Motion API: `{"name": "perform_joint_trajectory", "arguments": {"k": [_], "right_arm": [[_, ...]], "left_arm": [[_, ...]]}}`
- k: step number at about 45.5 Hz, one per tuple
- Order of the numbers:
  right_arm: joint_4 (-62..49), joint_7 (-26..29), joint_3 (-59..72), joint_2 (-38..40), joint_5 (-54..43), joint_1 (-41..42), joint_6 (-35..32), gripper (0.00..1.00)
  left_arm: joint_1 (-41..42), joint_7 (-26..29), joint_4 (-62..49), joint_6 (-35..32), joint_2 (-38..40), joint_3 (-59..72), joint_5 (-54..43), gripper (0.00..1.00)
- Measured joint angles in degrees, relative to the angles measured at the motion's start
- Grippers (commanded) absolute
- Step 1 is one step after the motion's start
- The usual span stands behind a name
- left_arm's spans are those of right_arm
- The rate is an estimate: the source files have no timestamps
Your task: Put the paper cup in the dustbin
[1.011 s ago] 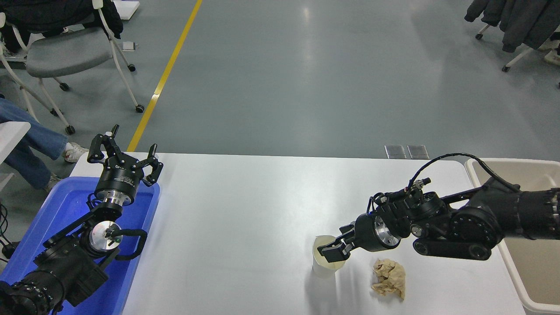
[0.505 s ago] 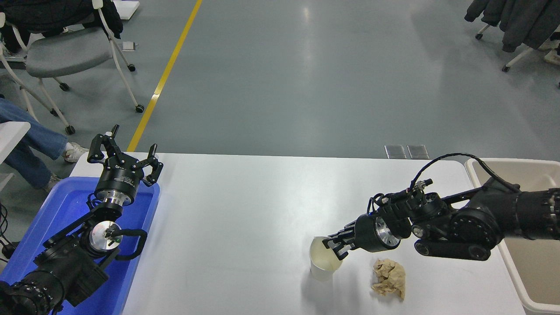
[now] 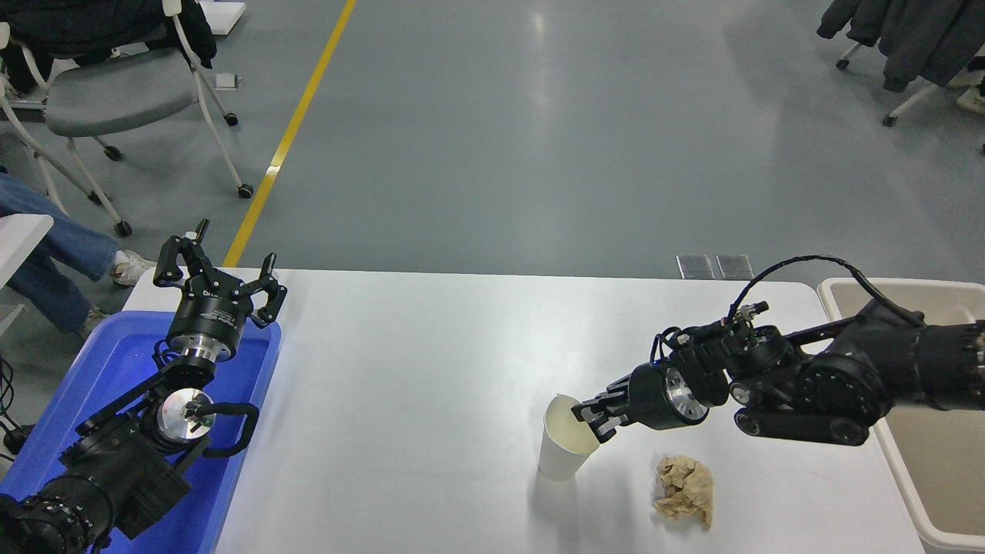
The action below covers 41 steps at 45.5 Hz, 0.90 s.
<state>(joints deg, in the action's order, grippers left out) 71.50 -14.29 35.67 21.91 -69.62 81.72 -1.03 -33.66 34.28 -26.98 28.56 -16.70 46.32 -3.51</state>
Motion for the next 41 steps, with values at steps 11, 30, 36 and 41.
{"name": "perform_joint_trajectory", "arguments": {"k": [11,30,36,41], "right_arm": [[5.23,-0.10,0.28,5.24,3.86,9.31,-4.99,0.00],[11.44,-0.21,2.61,10.49,10.25,26.66,-11.41,0.00],[12.07,-0.28,2.88,10.98,11.54,29.82,-12.46,0.00],[12.27,-0.54,2.99,11.20,12.04,31.06,-12.84,0.00]], "left_arm": [[0.00,0.00,0.00,0.00,0.00,0.00,-0.01,1.00],[0.00,0.00,0.00,0.00,0.00,0.00,-0.01,1.00],[0.00,0.00,0.00,0.00,0.00,0.00,-0.01,1.00],[0.00,0.00,0.00,0.00,0.00,0.00,0.00,1.00]]}}
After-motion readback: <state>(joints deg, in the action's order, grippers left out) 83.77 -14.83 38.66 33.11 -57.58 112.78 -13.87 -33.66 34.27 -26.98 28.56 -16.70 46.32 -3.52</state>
